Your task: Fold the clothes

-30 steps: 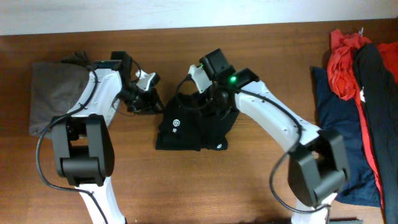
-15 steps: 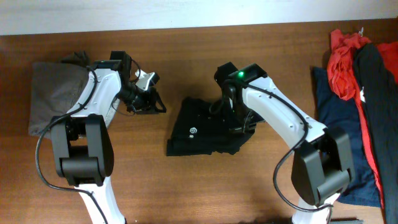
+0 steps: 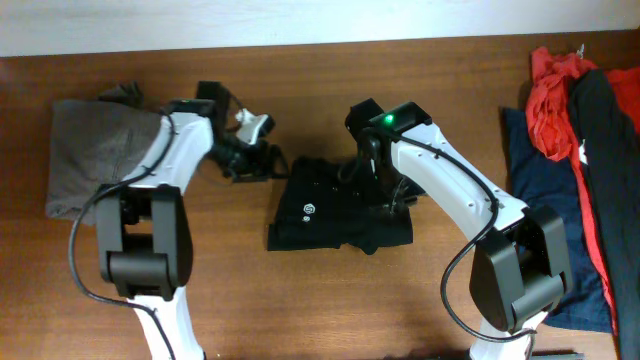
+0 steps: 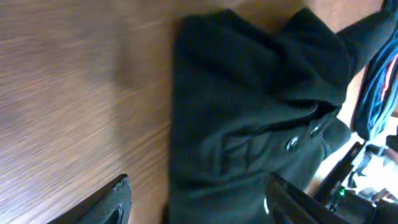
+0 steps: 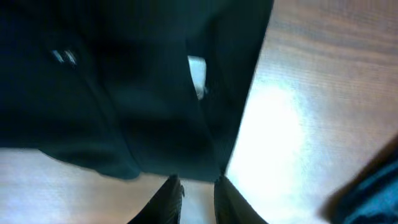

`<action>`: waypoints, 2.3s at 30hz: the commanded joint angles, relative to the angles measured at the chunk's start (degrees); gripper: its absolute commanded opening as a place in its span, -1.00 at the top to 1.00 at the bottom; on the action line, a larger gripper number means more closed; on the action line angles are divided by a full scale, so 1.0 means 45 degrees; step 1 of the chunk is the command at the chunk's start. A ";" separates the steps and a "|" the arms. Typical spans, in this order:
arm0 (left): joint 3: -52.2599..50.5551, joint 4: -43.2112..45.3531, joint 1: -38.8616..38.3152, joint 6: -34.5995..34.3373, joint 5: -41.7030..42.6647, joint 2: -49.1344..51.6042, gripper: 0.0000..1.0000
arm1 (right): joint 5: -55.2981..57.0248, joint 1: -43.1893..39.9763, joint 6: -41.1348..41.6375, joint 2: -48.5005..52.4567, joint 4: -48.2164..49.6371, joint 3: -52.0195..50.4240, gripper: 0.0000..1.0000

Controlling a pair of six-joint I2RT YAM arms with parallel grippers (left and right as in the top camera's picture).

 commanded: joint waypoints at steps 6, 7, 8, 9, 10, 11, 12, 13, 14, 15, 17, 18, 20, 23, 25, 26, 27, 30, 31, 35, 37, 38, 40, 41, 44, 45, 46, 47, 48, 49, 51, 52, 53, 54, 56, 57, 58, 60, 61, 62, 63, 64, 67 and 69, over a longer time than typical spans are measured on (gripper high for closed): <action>-0.1666 0.2545 -0.1549 -0.4979 -0.0738 0.0034 -0.53 | -0.3118 -0.1112 0.0534 -0.0131 0.2749 -0.0476 0.70; -0.1773 0.2608 -0.1642 -0.5285 -0.0733 0.0034 -0.54 | -0.3789 -0.1423 0.0534 -0.0015 0.3453 -0.0831 0.76; -0.1792 0.2608 -0.1719 -0.5401 -0.0724 0.0034 -0.55 | -0.4250 -0.1608 0.0534 0.0078 0.3939 -0.1078 0.77; -0.1792 0.2608 -0.1763 -0.5401 -0.0729 0.0034 -0.60 | -0.4532 -0.1705 0.0534 0.0141 0.4260 -0.1282 0.78; -0.1792 0.2628 -0.1797 -0.5401 -0.0729 0.0034 -0.62 | -0.4915 -0.1787 0.0539 0.0233 0.4658 -0.1540 0.78; -0.1792 0.2667 -0.1846 -0.5401 -0.0729 0.0034 -0.62 | -0.5192 -0.1783 0.0544 0.0359 0.5061 -0.1817 0.78; -0.1792 0.2701 -0.1880 -0.5396 -0.0724 0.0029 -0.63 | -0.5304 -0.1768 0.0588 0.0413 0.5246 -0.1957 0.78; -0.1792 0.2696 -0.1914 -0.5396 -0.0724 0.0029 -0.63 | -0.5391 -0.1729 0.0767 0.0515 0.5527 -0.2215 0.78; -0.1792 0.2686 -0.1953 -0.5387 -0.0729 0.0029 -0.63 | -0.5396 -0.1685 0.0957 0.0602 0.5649 -0.2390 0.79; -0.1792 0.2662 -0.1957 -0.5348 -0.0729 0.0029 -0.63 | -0.5440 -0.1676 0.0967 0.0724 0.5702 -0.2516 0.80; -0.1787 0.2545 -0.1841 -0.5343 -0.0724 0.0024 -0.63 | -0.5440 -0.1681 0.0777 0.0845 0.5809 -0.2569 0.81; -0.1778 0.2419 -0.1715 -0.5333 -0.0724 0.0010 -0.62 | -0.5508 -0.1676 -0.0112 0.0845 0.6023 -0.2569 0.84; -0.1715 0.1996 -0.1253 -0.4770 -0.0539 -0.0019 -0.58 | -0.5858 -0.1681 -0.2336 0.0758 0.6232 -0.2506 0.92; -0.1545 0.1457 -0.0301 -0.3172 0.1117 -0.0063 0.05 | -0.5965 -0.1690 -0.4265 0.0267 0.6159 -0.2331 0.92; -0.1491 0.1302 0.0121 -0.2448 0.2001 -0.0146 0.53 | -0.5955 -0.1690 -0.4605 -0.0073 0.6120 -0.2157 0.92; -0.1462 0.1205 0.0296 -0.2016 0.2093 -0.0253 0.67 | -0.5955 -0.1690 -0.4770 -0.0291 0.6110 -0.1977 0.92; -0.1443 0.1117 0.0423 -0.1530 0.2079 -0.0408 0.69 | -0.5955 -0.1690 -0.4779 -0.0466 0.6120 -0.1807 0.92; -0.1443 0.1030 0.0525 -0.0189 0.1831 -0.1112 0.70 | -0.5950 -0.1690 -0.4804 -0.0797 0.6203 -0.1413 0.91; -0.1443 0.0986 0.0408 0.0248 0.1239 -0.1574 0.68 | -0.5945 -0.1690 -0.4833 -0.0806 0.6339 -0.1311 0.92; -0.1447 0.0447 -0.0947 0.1501 -0.1413 -0.2273 0.59 | -0.5960 -0.1676 -0.4818 -0.0554 0.6970 -0.1321 0.91; -0.1642 0.0437 -0.1787 0.1914 -0.1889 -0.2244 0.59 | -0.5955 -0.1681 -0.4818 -0.0209 0.7257 -0.1341 0.91; -0.1855 0.0491 -0.2463 0.1899 -0.2735 -0.2239 0.59 | -0.5945 -0.1705 -0.4813 0.0301 0.7470 -0.1341 0.92; -0.2035 0.0491 -0.2968 0.1593 -0.3575 -0.2234 0.58 | -0.5960 -0.1705 -0.4639 0.0835 0.7611 -0.1341 0.92; -0.2103 0.0486 -0.3118 0.1229 -0.3900 -0.2234 0.59 | -0.5955 -0.1705 -0.4449 0.1054 0.7664 -0.1341 0.92; -0.2453 0.0457 -0.3288 0.0131 -0.4410 -0.2234 0.59 | -0.5950 -0.1734 -0.3886 0.1821 0.7577 -0.1341 0.92; -0.2681 0.0539 -0.3283 -0.0301 -0.4464 -0.2234 0.59 | -0.5931 -0.1778 -0.3449 0.1943 0.7402 -0.1341 0.92; -0.3065 0.0894 -0.3283 -0.0665 -0.4493 -0.2234 0.58 | -0.5756 -0.1802 -0.2613 0.2040 0.6912 -0.1341 0.92; -0.3419 0.1409 -0.3283 -0.0816 -0.4488 -0.2234 0.56 | -0.5625 -0.1797 -0.1996 0.2045 0.6479 -0.1341 0.92; -0.3599 0.1681 -0.3288 -0.0894 -0.4488 -0.2234 0.54 | -0.5625 -0.1792 -0.1758 0.2045 0.6212 -0.1341 0.92; -0.3925 0.2259 -0.3288 -0.0937 -0.4493 -0.2229 0.50 | -0.5625 -0.1749 -0.1457 0.2040 0.5824 -0.1341 0.92; -0.4483 0.3463 -0.3279 -0.0942 -0.4498 -0.2181 0.45 | -0.5615 -0.1676 -0.0777 0.2040 0.4979 -0.1341 0.92; -0.4580 0.3837 -0.3240 -0.0937 -0.4503 -0.2127 0.45 | -0.5620 -0.1622 -0.0437 0.2040 0.4532 -0.1341 0.92; -0.4575 0.4158 -0.3143 -0.0937 -0.4512 -0.2059 0.44 | -0.5625 -0.1549 -0.0214 0.2040 0.4061 -0.1341 0.92; -0.4575 0.4473 -0.3007 -0.0942 -0.4498 -0.2040 0.44 | -0.5625 -0.1491 -0.0126 0.2040 0.3764 -0.1341 0.92; -0.4483 0.5158 -0.2671 -0.1258 -0.4488 -0.2040 0.42 | -0.5683 -0.1253 -0.0126 0.2040 0.3138 -0.1341 0.92; -0.4362 0.5610 -0.2414 -0.1651 -0.4459 -0.2040 0.41 | -0.5712 -0.1127 -0.0131 0.2030 0.2982 -0.1341 0.92; -0.4255 0.6096 -0.2200 -0.1855 -0.4221 -0.2040 0.41 | -0.5727 -0.0986 -0.0131 0.2006 0.2905 -0.1341 0.92; -0.3793 0.6771 -0.1753 -0.1991 -0.3109 -0.2040 0.41 | -0.5727 -0.0831 -0.0136 0.1938 0.3031 -0.1336 0.92; -0.3546 0.6810 -0.1617 -0.1987 -0.2798 -0.2040 0.41 | -0.5736 -0.0816 -0.0141 0.1889 0.3138 -0.1336 0.92; -0.3138 0.6688 -0.1467 -0.1982 -0.2662 -0.2040 0.40 | -0.5799 -0.0811 -0.0267 0.1739 0.3347 -0.1331 0.91; -0.2467 0.6154 -0.1331 -0.1977 -0.2671 -0.2045 0.32 | -0.6139 -0.0845 -0.0860 0.1428 0.3716 -0.1307 0.92; -0.2123 0.5809 -0.1268 -0.1977 -0.2667 -0.2045 0.25 | -0.6334 -0.0855 -0.1180 0.1311 0.3837 -0.1277 0.92; -0.0131 0.2730 -0.1073 -0.1982 -0.2671 -0.2050 -0.15 | -0.6960 -0.0840 -0.3089 0.0379 0.4027 -0.0908 0.91; 0.0670 0.0733 -0.0962 -0.1996 -0.2676 -0.2050 -0.19 | -0.6970 -0.0816 -0.3614 0.0117 0.4075 -0.0835 0.91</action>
